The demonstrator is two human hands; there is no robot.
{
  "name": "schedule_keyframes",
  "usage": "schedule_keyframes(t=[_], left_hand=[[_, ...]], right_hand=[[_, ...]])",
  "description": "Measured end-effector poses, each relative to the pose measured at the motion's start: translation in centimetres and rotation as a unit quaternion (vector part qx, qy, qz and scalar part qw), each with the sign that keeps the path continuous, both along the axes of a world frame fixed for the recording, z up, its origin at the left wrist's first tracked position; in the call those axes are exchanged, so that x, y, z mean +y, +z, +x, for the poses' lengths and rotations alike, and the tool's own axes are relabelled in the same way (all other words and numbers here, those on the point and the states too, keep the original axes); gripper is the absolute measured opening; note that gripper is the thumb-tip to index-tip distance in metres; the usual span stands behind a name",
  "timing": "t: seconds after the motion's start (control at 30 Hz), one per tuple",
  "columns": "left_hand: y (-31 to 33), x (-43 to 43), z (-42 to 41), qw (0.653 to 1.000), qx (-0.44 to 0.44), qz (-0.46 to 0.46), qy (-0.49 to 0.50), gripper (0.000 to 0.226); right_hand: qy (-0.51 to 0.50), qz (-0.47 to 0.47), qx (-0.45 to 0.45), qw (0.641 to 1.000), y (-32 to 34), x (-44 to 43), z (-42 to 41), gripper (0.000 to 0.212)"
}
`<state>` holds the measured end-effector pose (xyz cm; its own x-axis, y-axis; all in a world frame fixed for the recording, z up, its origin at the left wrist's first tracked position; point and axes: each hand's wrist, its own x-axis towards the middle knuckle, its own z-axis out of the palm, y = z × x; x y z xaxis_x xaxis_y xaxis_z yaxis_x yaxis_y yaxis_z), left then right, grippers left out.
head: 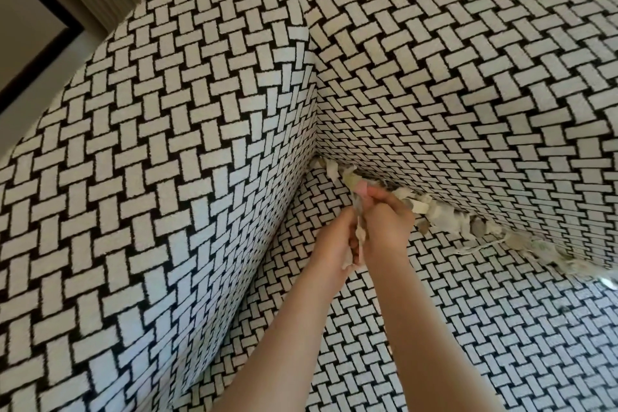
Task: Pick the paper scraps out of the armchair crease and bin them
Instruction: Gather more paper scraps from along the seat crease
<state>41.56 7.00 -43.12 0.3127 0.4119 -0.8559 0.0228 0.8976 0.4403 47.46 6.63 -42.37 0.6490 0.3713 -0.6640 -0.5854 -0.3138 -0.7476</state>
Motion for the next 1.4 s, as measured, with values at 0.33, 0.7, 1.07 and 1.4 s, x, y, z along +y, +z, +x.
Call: schedule_keyframes(t=[0.33, 0.7, 1.07, 1.4], left_hand=[[0.8, -0.4, 0.0, 0.993, -0.027, 0.007, 0.112, 0.034], [0.7, -0.4, -1.7, 0.987, -0.079, -0.032, 0.138, 0.036], [0.1, -0.1, -1.8, 0.995, -0.024, -0.057, 0.081, 0.02], [0.6, -0.2, -1.8, 0.974, -0.112, -0.065, 0.188, 0.028]], right_hand=[[0.091, 0.037, -0.029, 0.995, 1.4, -1.4, -2.9, 0.03], [0.082, -0.023, -0.172, 0.981, 0.1, -2.5, -5.2, 0.033], [-0.062, 0.016, -0.049, 0.997, -0.3, -1.7, -4.7, 0.036], [-0.036, -0.015, -0.123, 0.992, 0.8, -2.2, -4.9, 0.04]])
